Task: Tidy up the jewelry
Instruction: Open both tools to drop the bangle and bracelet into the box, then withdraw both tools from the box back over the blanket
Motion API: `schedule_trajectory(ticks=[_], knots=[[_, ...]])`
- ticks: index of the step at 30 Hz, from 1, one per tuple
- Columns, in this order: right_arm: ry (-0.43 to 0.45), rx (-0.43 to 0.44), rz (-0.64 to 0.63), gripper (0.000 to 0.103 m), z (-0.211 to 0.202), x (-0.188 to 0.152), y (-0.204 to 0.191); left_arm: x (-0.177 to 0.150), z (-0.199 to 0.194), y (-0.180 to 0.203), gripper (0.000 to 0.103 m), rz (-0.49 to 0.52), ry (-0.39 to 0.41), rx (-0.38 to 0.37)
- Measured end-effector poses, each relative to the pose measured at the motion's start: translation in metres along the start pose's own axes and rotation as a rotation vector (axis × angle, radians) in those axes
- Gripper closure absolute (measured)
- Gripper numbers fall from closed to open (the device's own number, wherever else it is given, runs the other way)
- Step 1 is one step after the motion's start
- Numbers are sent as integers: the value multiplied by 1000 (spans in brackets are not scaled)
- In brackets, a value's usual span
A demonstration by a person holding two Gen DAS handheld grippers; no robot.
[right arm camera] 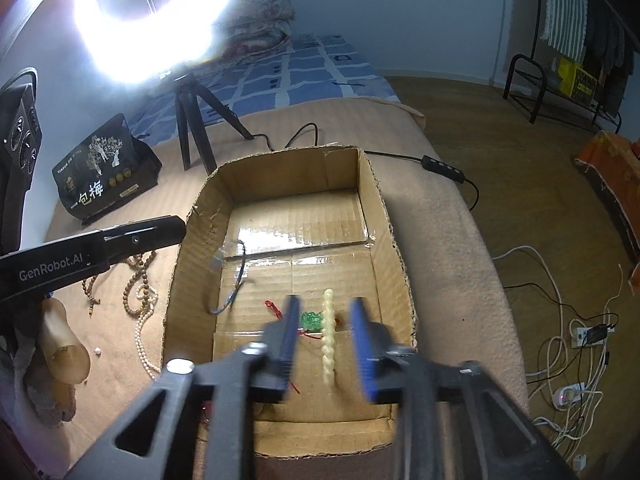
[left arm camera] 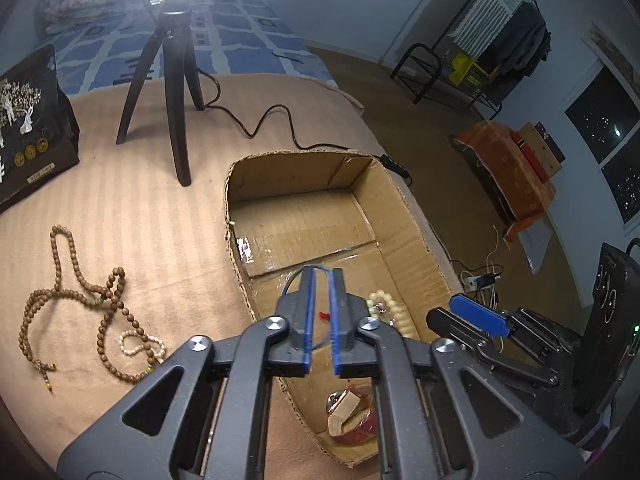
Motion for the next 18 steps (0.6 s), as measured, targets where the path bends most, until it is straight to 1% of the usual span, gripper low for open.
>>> schedule_trajectory(ticks=[1, 3, 8, 10, 15, 17, 18], knots=[[-1, -1, -3, 71, 0, 0, 0, -1, -1, 0, 85, 2, 2, 7], [1, -8, -11, 69, -1, -1, -2, -3, -2, -2, 81, 8, 8, 18], [10, -14, -17, 68, -4, -1, -4, -8, -10, -10, 81, 8, 11, 32], [18, -18, -20, 60, -6, 0, -5, -10, -14, -13, 81, 8, 15, 38], [39, -12, -31, 53, -13, 0, -11, -14, -27, -19, 81, 14, 27, 54], [47, -7, -37, 48, -16, 0, -14, -15, -34, -22, 81, 15, 31, 60], [51, -3, -41, 44, -18, 0, -16, -16, -38, -23, 81, 16, 34, 63]])
Point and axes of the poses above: each gripper's, at about its wrist camera, not at the fingertips, and z roughly the way its jaws point, y to its right, x to its top, the point moved 3 cm from there along z, roughly the way its jaws point, and after that the axes turned 1 degree about x, right-handed, at the moved point
